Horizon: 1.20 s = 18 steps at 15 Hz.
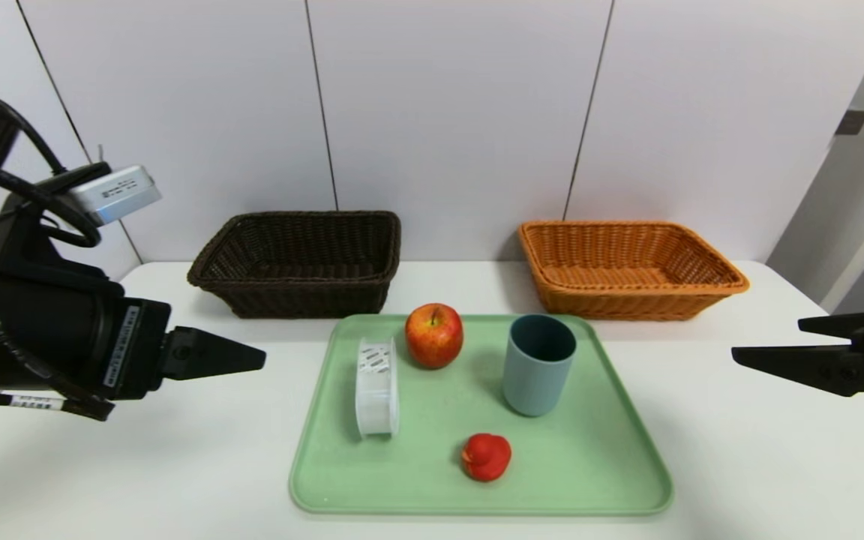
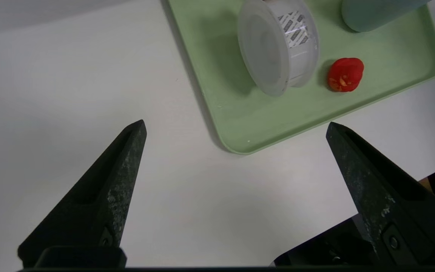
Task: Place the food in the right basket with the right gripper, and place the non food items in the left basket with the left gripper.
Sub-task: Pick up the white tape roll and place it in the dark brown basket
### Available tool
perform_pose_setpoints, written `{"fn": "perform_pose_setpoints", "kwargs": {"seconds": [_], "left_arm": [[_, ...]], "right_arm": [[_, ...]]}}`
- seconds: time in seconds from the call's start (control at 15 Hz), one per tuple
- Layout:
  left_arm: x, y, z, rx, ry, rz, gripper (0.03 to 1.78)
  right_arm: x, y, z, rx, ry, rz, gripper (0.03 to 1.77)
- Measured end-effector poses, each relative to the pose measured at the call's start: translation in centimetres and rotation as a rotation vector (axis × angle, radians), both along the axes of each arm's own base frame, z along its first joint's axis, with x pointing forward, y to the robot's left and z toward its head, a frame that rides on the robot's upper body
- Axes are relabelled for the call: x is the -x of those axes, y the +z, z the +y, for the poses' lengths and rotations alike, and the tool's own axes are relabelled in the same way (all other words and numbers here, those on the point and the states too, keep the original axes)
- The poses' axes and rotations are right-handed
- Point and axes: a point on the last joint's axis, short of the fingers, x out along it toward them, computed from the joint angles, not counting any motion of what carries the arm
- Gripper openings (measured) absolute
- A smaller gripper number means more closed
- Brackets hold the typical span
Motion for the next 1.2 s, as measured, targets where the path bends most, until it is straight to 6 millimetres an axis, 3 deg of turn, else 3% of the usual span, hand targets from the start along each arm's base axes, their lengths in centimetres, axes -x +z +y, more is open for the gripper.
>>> {"fn": "perform_pose_setpoints", "kwargs": {"seconds": [0.53,0.8,1.2], "left_arm": [[-4.0,-1.1,-7.9,-0.034,0.045,0.109,1.69],[-5.0,-0.7,-9.9,-0.016,0.07,0.164,1.69],[-6.5,-2.9,-12.1,-0.047,0.107,0.227,1.69]], "right_arm": [[-2.0,-0.7,0.3,-0.01,-0.016,0.057,1.7],[-2.5,-1.0,0.4,-0.007,-0.016,0.077,1.7],[-2.7,-1.4,0.3,-0.016,-0.029,0.098,1.7]]}}
